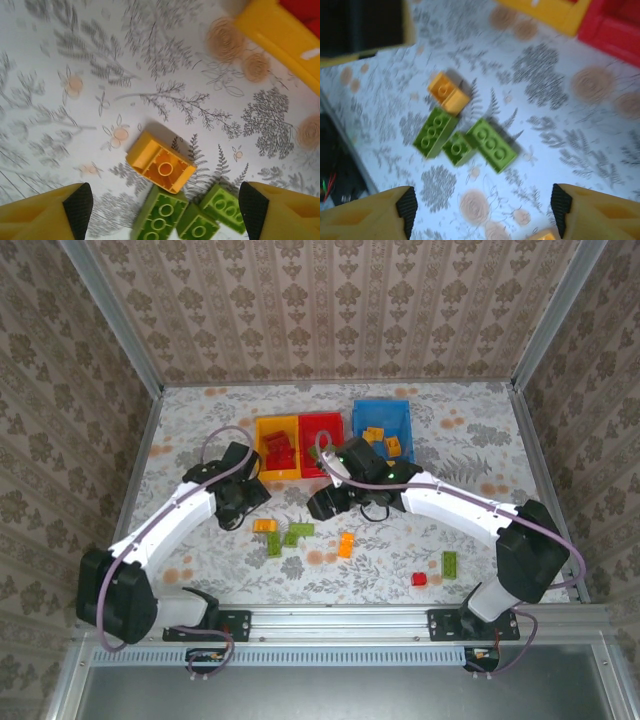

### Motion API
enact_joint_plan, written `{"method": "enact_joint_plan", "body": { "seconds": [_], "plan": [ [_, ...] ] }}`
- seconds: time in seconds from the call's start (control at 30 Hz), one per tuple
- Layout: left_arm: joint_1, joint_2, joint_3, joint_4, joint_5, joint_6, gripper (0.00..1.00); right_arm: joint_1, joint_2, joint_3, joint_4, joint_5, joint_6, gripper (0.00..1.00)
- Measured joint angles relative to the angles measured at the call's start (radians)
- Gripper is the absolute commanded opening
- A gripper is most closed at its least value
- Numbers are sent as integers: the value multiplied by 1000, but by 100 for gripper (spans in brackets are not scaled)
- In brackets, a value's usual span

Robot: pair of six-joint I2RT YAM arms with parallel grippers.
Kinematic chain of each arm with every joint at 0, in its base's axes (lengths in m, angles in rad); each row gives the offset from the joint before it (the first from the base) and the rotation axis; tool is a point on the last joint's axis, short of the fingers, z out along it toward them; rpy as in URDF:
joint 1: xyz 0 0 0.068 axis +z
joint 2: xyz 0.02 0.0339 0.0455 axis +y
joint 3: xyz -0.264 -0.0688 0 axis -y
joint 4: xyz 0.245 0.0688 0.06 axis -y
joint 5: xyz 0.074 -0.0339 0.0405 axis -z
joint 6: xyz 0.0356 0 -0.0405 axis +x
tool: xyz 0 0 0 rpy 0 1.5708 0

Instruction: Sort the legos into containers by color

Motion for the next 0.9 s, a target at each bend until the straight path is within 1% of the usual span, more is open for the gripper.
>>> {"method": "enact_joint_plan", "body": {
  "seconds": [0.07,0.2,0.3,0.5,0.53,0.67,0.73,0.9],
  "plan": [
    [0,21,-27,27,25,-130,81,2,-8,-12,1,-30,-16,76],
    [0,64,-68,66,60,-340,80,2,-21,-13,3,-59,-47,76],
    [0,113,-71,96,84,-439,79,2,-31,-13,3,-62,-59,77],
    [0,189,-97,179,115,-554,72,2,-35,-13,3,-66,-70,77],
    [0,199,-103,190,118,-562,69,2,-35,-13,3,-66,-70,77],
    [0,238,-130,234,128,-590,51,2,-38,-13,3,-66,-69,76],
    [0,240,-134,225,128,-600,42,2,-40,-13,3,-66,-69,76],
    [0,225,-135,243,113,-591,31,0,-47,-13,2,-64,-68,76]
  ]
}}
